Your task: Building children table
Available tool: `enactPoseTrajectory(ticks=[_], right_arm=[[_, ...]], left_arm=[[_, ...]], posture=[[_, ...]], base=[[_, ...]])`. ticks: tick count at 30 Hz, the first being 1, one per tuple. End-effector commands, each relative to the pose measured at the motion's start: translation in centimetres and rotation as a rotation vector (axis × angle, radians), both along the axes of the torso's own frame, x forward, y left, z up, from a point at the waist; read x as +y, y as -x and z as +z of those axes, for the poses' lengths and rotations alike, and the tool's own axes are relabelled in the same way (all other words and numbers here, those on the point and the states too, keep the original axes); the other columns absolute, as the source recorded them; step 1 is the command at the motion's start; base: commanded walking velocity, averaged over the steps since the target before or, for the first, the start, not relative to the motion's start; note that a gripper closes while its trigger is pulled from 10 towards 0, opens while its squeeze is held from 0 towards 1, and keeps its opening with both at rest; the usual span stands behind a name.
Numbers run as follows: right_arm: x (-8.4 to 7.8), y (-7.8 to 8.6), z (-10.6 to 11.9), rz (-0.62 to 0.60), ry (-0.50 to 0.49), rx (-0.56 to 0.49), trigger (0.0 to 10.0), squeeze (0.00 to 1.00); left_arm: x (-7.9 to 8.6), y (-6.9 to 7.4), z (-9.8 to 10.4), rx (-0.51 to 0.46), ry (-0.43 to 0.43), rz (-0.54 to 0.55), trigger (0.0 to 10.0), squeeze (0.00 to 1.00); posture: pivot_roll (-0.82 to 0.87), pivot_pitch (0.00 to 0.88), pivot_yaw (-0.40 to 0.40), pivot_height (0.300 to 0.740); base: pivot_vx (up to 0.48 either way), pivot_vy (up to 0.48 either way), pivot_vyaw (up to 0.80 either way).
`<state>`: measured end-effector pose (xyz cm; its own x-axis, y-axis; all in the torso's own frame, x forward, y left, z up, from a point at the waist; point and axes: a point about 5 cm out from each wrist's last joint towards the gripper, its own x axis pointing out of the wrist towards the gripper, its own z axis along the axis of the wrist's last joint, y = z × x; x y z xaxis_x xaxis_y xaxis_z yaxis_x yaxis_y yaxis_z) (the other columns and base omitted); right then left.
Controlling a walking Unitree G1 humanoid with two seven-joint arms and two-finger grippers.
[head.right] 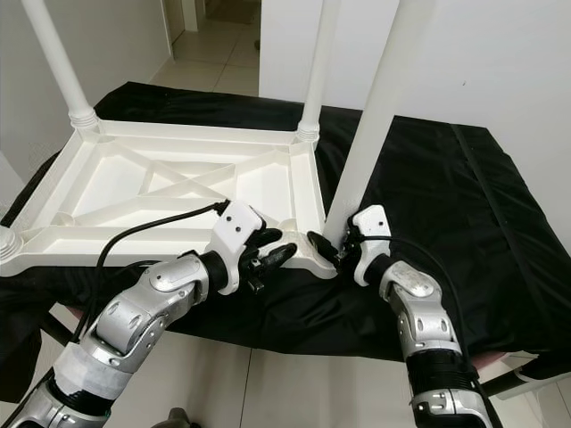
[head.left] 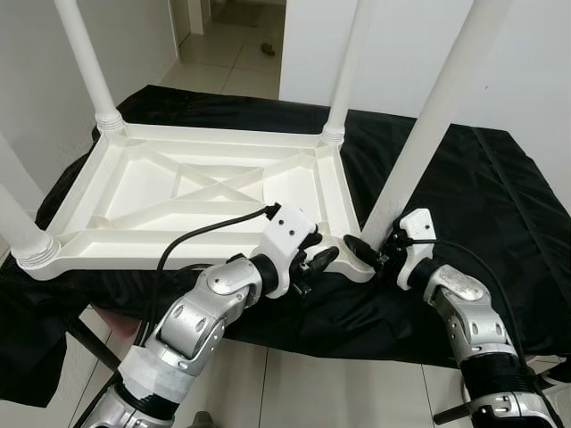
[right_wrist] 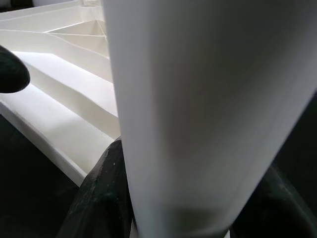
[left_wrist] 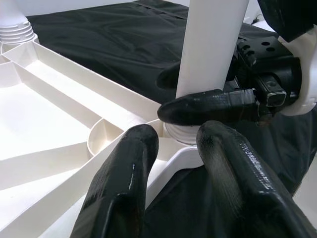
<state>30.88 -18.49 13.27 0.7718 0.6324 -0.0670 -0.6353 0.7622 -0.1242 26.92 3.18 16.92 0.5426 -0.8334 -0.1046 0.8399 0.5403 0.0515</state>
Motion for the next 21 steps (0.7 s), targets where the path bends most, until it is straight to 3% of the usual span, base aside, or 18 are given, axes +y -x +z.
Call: enactPoseTrajectory(ticks=[1, 4, 9, 15, 21], right_arm=[[0.1, -0.1, -0.1, 0.004, -0.020, 0.009, 0.0, 0.00], [-0.3, -0.2, 0.0, -0.044, -0.035, 0.009, 0.0, 0.00], [-0.6, -0.5, -0.5, -0.267, -0.052, -0.005, 0.0, 0.00], [-0.2, 0.2, -0.5, -0.537, -0.069, -0.009, 0.0, 0.00], [0.0, 0.6, -0.5, -0.614, -0.062, -0.018, 0.0, 0.00]], left_arm=[[-0.3, 0.1, 0.2, -0.007, -0.003, -0.051, 10.0, 0.00], [-0.3, 0.1, 0.2, -0.008, -0.001, -0.054, 10.0, 0.00], [-0.6, 0.2, 0.1, -0.006, 0.001, -0.061, 10.0, 0.00], [-0.8, 0.4, 0.1, -0.002, 0.005, -0.065, 10.0, 0.00], [-0.8, 0.4, 0.1, -0.001, 0.005, -0.066, 10.0, 0.00]], posture=[[0.01, 0.000, -0.044, 0.740], [0.01, 0.000, -0.045, 0.740], [0.00, 0.000, -0.048, 0.740], [0.00, 0.000, -0.052, 0.740], [0.00, 0.000, -0.052, 0.740]], base=[[0.000, 0.000, 0.00], [0.000, 0.000, 0.00], [0.000, 0.000, 0.00], [0.000, 0.000, 0.00], [0.000, 0.000, 0.00]])
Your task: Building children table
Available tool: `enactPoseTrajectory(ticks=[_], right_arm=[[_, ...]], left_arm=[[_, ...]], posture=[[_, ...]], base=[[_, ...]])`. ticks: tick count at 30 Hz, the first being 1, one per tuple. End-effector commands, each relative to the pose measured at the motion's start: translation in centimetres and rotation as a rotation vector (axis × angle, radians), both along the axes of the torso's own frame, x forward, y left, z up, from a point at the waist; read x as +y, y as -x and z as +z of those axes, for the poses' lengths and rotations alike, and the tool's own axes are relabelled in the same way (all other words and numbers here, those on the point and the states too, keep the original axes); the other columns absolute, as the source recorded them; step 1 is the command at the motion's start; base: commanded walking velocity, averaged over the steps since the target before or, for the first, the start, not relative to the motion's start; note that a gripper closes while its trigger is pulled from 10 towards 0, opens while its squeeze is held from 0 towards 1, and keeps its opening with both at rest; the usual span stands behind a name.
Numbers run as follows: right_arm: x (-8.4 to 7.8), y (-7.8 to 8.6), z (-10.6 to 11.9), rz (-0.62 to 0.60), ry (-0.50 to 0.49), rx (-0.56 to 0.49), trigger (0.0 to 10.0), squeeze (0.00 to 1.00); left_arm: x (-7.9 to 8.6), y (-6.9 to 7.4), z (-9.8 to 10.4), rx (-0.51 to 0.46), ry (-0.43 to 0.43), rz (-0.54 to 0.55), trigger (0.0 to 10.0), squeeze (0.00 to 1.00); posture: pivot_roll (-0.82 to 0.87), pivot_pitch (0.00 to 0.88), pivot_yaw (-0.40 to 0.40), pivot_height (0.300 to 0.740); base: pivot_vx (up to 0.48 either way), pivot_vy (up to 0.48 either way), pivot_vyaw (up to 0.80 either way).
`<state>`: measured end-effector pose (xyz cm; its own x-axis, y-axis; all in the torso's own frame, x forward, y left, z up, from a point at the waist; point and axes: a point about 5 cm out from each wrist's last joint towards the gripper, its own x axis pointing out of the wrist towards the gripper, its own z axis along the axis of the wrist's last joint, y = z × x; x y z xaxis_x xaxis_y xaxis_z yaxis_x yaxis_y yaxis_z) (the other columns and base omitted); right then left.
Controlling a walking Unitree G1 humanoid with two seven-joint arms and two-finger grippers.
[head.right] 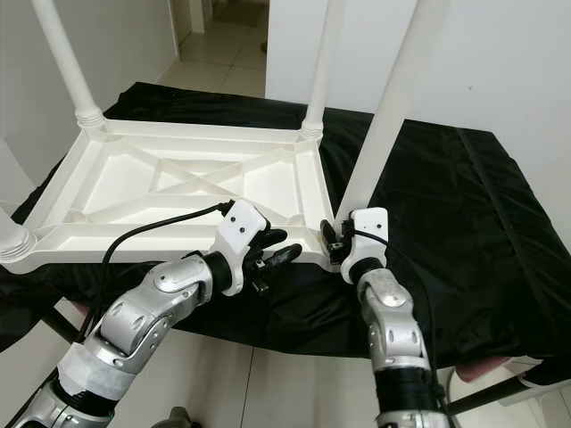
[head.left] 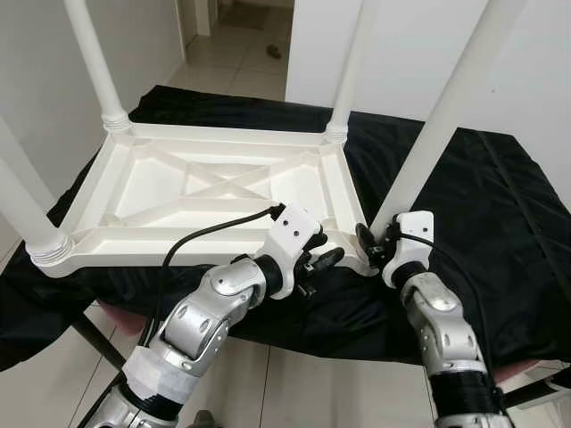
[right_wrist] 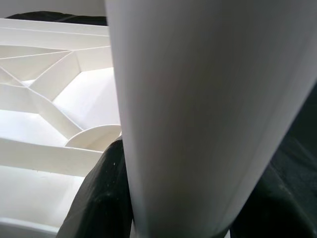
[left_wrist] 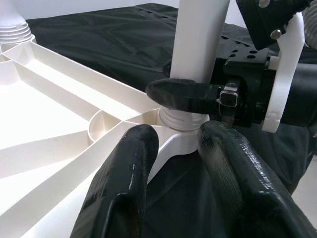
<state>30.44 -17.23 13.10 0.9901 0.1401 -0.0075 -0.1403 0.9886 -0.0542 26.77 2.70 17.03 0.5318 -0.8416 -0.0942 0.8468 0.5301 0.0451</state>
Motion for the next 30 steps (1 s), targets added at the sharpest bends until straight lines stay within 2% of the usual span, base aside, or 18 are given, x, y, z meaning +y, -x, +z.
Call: enactPoseTrajectory(ticks=[1, 2, 5, 10, 11, 15, 16, 19, 22, 27, 29, 30], right_arm=[[-0.4, 0.6, -0.4, -0.129, 0.026, 0.022, 0.0, 0.00], [-0.4, 0.6, -0.4, -0.129, 0.026, 0.022, 0.0, 0.00], [1.9, 1.7, -0.6, -0.280, 0.015, 0.042, 0.0, 0.00], [2.4, 1.9, -0.6, -0.283, -0.034, 0.062, 0.0, 0.00], [2.4, 1.9, -0.5, -0.267, -0.039, 0.055, 10.0, 0.00], [3.2, 2.0, -0.3, -0.202, -0.106, 0.063, 10.0, 0.00], [3.3, 2.1, -0.4, -0.189, -0.108, 0.069, 10.0, 1.00], [3.1, 2.1, -0.2, -0.176, -0.099, 0.060, 10.0, 1.00], [2.0, 1.7, -0.1, -0.164, -0.053, 0.039, 10.0, 1.00], [1.3, 1.4, -0.2, -0.130, -0.058, 0.059, 10.0, 1.00], [0.1, 1.2, 0.3, 0.033, -0.052, 0.037, 10.0, 1.00], [0.1, 1.2, 0.3, 0.033, -0.052, 0.037, 10.0, 1.00]], left_arm=[[-0.3, 0.3, -0.1, 0.001, -0.007, -0.054, 10.0, 0.00], [-0.3, 0.3, -0.1, 0.001, -0.007, -0.054, 10.0, 0.00], [-0.4, 0.4, -0.1, 0.004, -0.006, -0.058, 10.0, 0.00], [-0.4, 0.4, -0.1, 0.006, -0.005, -0.059, 10.0, 0.00], [-0.4, 0.5, -0.1, 0.007, -0.005, -0.059, 10.0, 0.00], [-0.4, 0.5, -0.1, 0.008, -0.004, -0.059, 10.0, 0.00], [-0.4, 0.5, -0.1, 0.008, -0.004, -0.059, 10.0, 0.00], [-0.4, 0.5, -0.1, 0.007, -0.003, -0.058, 10.0, 0.00], [-0.4, 0.5, -0.1, 0.008, -0.002, -0.056, 10.0, 0.00], [-0.4, 0.6, -0.1, 0.009, -0.001, -0.056, 10.0, 0.00], [-0.3, 0.5, 0.0, 0.010, -0.002, -0.053, 10.0, 0.00], [-0.3, 0.5, 0.0, 0.010, -0.002, -0.053, 10.0, 0.00]], posture=[[-0.01, 0.000, -0.052, 0.740], [-0.01, 0.000, -0.052, 0.740], [-0.01, 0.000, -0.051, 0.740], [-0.01, 0.000, -0.050, 0.740], [-0.01, 0.000, -0.050, 0.740], [-0.01, 0.000, -0.049, 0.740], [-0.01, 0.000, -0.049, 0.740], [-0.01, 0.000, -0.048, 0.740], [-0.01, 0.000, -0.046, 0.740], [-0.01, 0.000, -0.043, 0.740], [-0.01, 0.001, -0.038, 0.740], [-0.01, 0.001, -0.038, 0.740]], base=[[0.000, 0.000, 0.00], [0.000, 0.000, 0.00], [0.000, 0.000, 0.00], [0.000, 0.000, 0.00], [0.000, 0.000, 0.00], [0.000, 0.000, 0.00], [0.000, 0.000, 0.00], [0.000, 0.000, 0.00], [0.000, 0.000, 0.00], [0.000, 0.000, 0.00], [0.000, 0.000, 0.00], [0.000, 0.000, 0.00]])
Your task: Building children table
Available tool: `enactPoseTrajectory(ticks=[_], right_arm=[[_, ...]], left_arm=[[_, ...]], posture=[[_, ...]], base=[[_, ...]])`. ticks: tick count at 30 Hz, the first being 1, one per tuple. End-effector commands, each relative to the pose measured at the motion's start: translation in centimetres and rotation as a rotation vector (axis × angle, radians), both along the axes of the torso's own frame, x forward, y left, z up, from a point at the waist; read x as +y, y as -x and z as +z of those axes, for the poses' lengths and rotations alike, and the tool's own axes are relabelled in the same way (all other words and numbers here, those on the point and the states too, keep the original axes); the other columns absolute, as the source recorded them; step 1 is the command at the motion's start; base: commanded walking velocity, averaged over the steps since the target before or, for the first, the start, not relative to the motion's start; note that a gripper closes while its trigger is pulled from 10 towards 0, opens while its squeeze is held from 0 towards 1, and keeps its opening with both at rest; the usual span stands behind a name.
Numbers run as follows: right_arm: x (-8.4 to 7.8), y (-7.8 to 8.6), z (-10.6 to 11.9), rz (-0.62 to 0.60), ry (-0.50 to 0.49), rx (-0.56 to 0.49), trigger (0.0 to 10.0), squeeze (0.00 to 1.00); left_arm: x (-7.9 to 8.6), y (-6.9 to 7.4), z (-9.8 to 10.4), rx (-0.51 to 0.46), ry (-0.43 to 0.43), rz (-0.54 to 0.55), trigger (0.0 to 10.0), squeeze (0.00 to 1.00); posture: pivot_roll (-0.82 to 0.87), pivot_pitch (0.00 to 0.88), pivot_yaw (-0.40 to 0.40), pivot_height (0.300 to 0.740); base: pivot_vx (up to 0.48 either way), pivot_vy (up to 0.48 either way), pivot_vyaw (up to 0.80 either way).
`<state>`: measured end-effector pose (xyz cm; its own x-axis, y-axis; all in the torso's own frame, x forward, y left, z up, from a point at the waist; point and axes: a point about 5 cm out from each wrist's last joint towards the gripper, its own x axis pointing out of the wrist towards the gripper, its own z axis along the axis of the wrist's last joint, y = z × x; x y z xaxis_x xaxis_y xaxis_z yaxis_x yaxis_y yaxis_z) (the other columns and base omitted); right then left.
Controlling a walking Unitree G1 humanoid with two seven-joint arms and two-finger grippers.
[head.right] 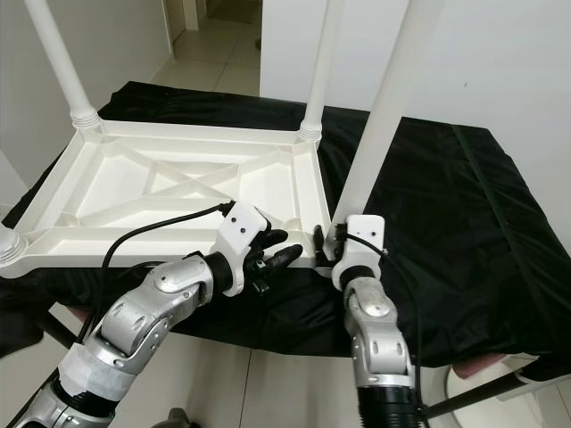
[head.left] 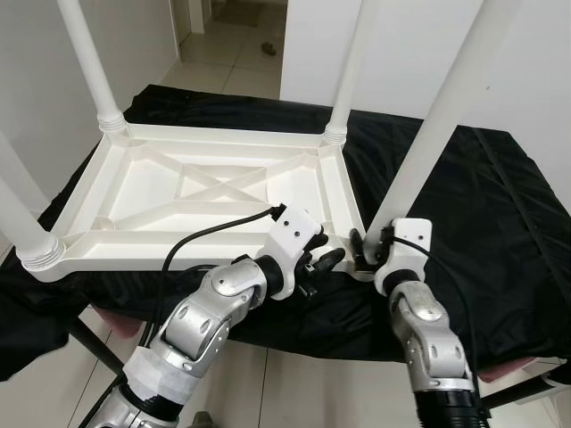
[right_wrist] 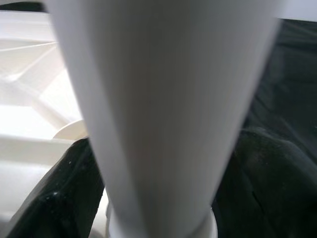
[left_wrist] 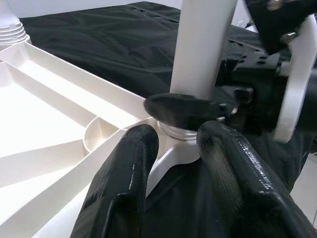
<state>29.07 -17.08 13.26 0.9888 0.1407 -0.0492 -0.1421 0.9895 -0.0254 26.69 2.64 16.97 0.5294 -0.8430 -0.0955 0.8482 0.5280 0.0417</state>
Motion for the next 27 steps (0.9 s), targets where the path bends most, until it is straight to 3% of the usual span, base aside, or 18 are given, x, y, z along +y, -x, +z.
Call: enactPoseTrajectory(ticks=[1, 3, 4, 5, 6, 11, 17, 18, 21, 22, 27], right_arm=[[-0.1, -0.1, 0.1, 0.032, -0.030, -0.009, 10.0, 1.00], [-1.1, -0.4, 0.5, 0.176, 0.036, -0.034, 10.0, 1.00], [-1.1, -0.4, 0.5, 0.176, 0.036, -0.034, 10.0, 1.00], [-1.4, -0.7, 0.7, 0.246, 0.058, -0.041, 10.0, 0.00], [-1.4, -0.7, 0.7, 0.246, 0.058, -0.041, 10.0, 0.00], [-0.7, -1.6, 0.5, 0.469, 0.119, -0.026, 10.0, 0.00], [0.1, -2.3, 0.3, 0.565, 0.144, -0.011, 9.8, 0.00], [0.3, -2.4, 0.2, 0.585, 0.146, -0.005, 8.0, 0.00], [0.3, -2.5, 0.1, 0.602, 0.145, -0.002, 8.0, 0.00], [0.4, -2.6, -0.1, 0.613, 0.143, 0.005, 0.0, 0.00], [0.2, -2.6, -0.7, 0.641, 0.122, 0.013, 0.0, 0.00]], left_arm=[[-0.2, 0.4, 0.0, 0.006, -0.002, -0.050, 10.0, 0.00], [-0.2, 0.2, 0.1, 0.004, -0.002, -0.046, 10.0, 0.00], [-0.2, 0.2, 0.1, 0.004, -0.002, -0.046, 10.0, 0.00], [-0.2, 0.2, 0.2, 0.002, -0.002, -0.045, 10.0, 0.00], [-0.2, 0.2, 0.2, 0.002, -0.002, -0.045, 10.0, 0.00], [-0.1, -0.1, 0.4, -0.005, 0.001, -0.035, 10.0, 0.00], [0.1, -0.2, 0.5, -0.012, 0.002, -0.022, 10.0, 0.00], [0.1, -0.3, 0.6, -0.014, 0.003, -0.019, 10.0, 0.00], [0.1, -0.3, 0.6, -0.015, 0.003, -0.017, 10.0, 0.00], [0.1, -0.3, 0.6, -0.016, 0.004, -0.015, 10.0, 0.00], [0.1, -0.3, 0.7, -0.018, 0.007, -0.011, 10.0, 0.00]], posture=[[-0.01, 0.001, -0.038, 0.740], [-0.01, 0.002, -0.037, 0.740], [-0.01, 0.002, -0.037, 0.740], [-0.01, 0.002, -0.036, 0.740], [-0.01, 0.002, -0.036, 0.740], [0.00, 0.000, -0.041, 0.740], [0.01, 0.000, -0.047, 0.740], [0.01, 0.000, -0.047, 0.740], [0.01, 0.000, -0.047, 0.740], [0.02, 0.000, -0.051, 0.740], [0.02, 0.000, -0.053, 0.740]], base=[[0.000, 0.000, 0.00], [0.000, 0.000, 0.00], [0.000, 0.000, 0.00], [0.000, 0.000, 0.00], [0.000, 0.000, 0.00], [0.000, 0.000, 0.00], [0.000, 0.000, 0.00], [0.000, 0.000, 0.00], [0.000, 0.000, 0.00], [0.000, 0.000, 0.00], [0.000, 0.000, 0.00]])
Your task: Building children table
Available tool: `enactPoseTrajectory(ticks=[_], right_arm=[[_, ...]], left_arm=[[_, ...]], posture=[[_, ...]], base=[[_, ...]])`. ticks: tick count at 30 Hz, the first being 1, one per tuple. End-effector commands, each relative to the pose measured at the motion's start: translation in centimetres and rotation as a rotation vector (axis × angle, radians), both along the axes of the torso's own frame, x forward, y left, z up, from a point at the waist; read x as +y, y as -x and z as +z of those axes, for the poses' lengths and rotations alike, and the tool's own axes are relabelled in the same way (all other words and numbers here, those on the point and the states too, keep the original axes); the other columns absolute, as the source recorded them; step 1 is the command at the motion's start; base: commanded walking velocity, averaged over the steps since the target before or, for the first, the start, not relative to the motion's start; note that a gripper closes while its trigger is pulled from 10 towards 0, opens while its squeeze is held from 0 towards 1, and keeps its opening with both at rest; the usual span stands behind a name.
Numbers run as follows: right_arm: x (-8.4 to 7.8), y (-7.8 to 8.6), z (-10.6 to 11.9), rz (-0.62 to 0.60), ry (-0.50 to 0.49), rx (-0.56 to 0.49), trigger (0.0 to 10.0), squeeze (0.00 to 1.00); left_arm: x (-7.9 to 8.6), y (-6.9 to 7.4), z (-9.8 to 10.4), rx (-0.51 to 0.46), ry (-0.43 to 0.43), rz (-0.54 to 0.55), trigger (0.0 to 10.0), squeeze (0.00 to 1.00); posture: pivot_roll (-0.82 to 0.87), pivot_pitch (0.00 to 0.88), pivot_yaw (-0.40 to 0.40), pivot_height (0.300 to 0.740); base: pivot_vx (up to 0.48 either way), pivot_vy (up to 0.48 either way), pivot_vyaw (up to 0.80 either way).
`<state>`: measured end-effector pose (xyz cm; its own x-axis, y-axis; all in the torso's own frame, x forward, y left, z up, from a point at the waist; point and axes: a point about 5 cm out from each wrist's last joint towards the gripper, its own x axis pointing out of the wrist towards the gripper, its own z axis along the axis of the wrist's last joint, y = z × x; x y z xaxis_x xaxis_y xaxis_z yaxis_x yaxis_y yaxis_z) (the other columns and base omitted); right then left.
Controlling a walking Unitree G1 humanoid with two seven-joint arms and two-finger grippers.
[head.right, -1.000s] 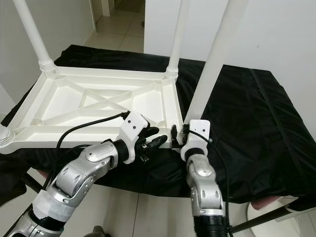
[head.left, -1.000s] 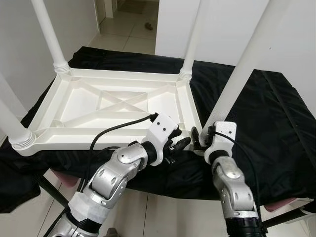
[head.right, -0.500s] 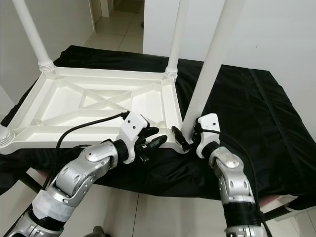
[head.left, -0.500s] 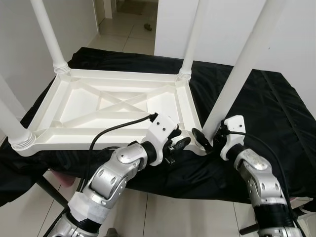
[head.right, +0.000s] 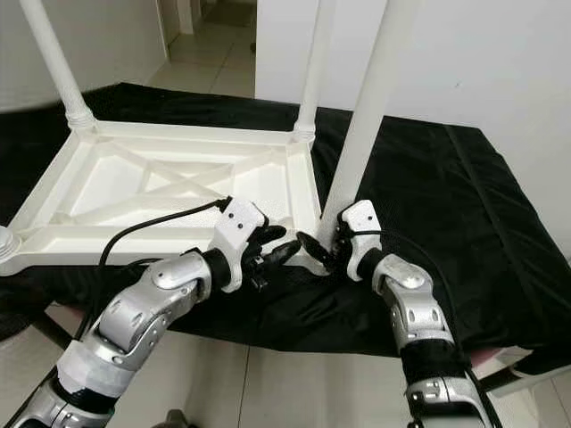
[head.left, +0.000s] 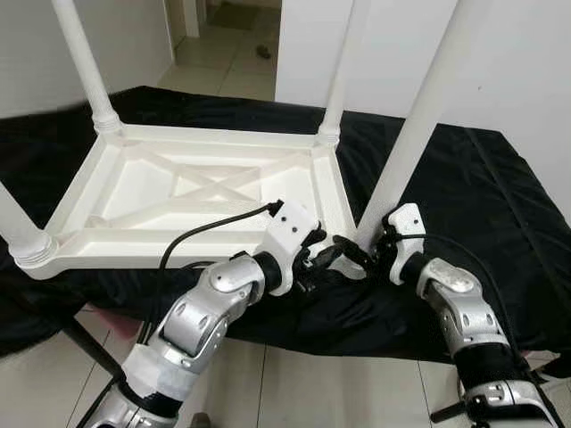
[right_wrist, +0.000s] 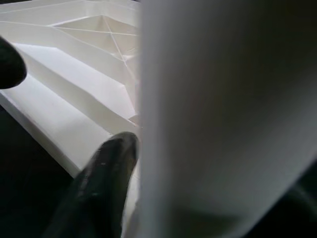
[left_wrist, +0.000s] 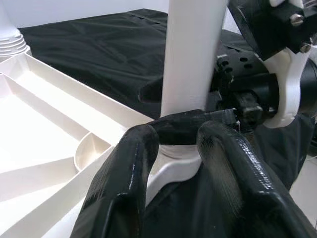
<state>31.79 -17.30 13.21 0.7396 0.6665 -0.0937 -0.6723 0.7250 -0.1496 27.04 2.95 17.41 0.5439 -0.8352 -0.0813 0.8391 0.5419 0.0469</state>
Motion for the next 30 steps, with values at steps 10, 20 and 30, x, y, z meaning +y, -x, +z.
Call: enactPoseTrajectory(ticks=[10, 20, 30], right_arm=[[0.2, 0.1, -1.6, -0.216, -0.031, 0.035, 0.0, 0.00], [-0.4, 1.2, -1.2, -0.600, -0.073, -0.018, 0.0, 0.00], [0.4, 3.1, 0.3, -0.935, -0.178, -0.101, 0.0, 0.00]], left_arm=[[-0.3, 0.2, 0.2, -0.002, 0.001, -0.031, 10.0, 0.00], [-0.5, 0.3, 0.1, 0.004, 0.003, -0.038, 10.0, 0.00], [-0.9, 0.4, 0.0, 0.007, 0.006, -0.050, 10.0, 0.00]], posture=[[0.02, 0.000, -0.053, 0.740], [0.01, 0.002, -0.055, 0.740], [0.01, 0.000, -0.063, 0.740]], base=[[0.000, 0.000, 0.00], [0.000, 0.000, 0.00], [0.000, 0.000, 0.00]])
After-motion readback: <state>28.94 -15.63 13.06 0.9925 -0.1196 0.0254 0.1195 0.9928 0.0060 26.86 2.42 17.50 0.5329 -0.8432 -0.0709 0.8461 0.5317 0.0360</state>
